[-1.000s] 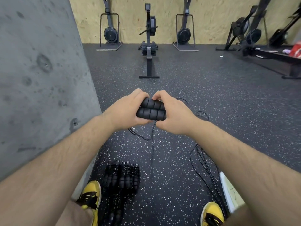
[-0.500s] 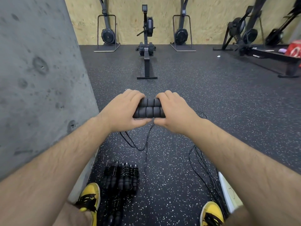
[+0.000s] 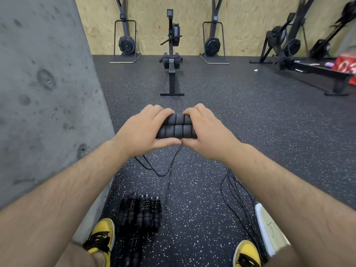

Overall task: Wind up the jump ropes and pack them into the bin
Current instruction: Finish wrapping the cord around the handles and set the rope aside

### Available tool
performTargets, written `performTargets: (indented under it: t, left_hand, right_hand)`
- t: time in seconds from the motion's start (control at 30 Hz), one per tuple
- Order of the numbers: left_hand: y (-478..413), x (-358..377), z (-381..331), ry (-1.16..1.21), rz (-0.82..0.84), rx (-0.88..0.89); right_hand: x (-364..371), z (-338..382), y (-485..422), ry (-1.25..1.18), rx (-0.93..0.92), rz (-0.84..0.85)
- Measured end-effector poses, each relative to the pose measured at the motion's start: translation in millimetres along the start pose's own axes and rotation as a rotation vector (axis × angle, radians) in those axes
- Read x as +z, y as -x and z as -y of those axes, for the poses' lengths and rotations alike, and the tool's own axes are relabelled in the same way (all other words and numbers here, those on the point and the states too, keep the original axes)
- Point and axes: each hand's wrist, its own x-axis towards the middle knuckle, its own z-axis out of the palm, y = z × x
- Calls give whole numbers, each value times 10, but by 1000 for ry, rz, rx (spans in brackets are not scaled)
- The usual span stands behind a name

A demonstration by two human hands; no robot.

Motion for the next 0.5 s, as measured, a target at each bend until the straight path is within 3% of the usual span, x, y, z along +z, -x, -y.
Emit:
performTargets:
  t: [0.17,0.27,0.4,0.5]
  left_hand:
    - [-41,-106,-54,60,-50,-108]
    - [-67,-175,-19,74,-88,-152]
    - [-55,-197,10,104,-111,-144]
    - [-5,-213,39,112,-118,-122]
  right_hand:
    - [8,22,47,-608,253,-186]
    - [201,86,-30,-749,450,-116]
    - [596,400,-176,-696,404,208]
    - [762,821,-344,-734,197,240]
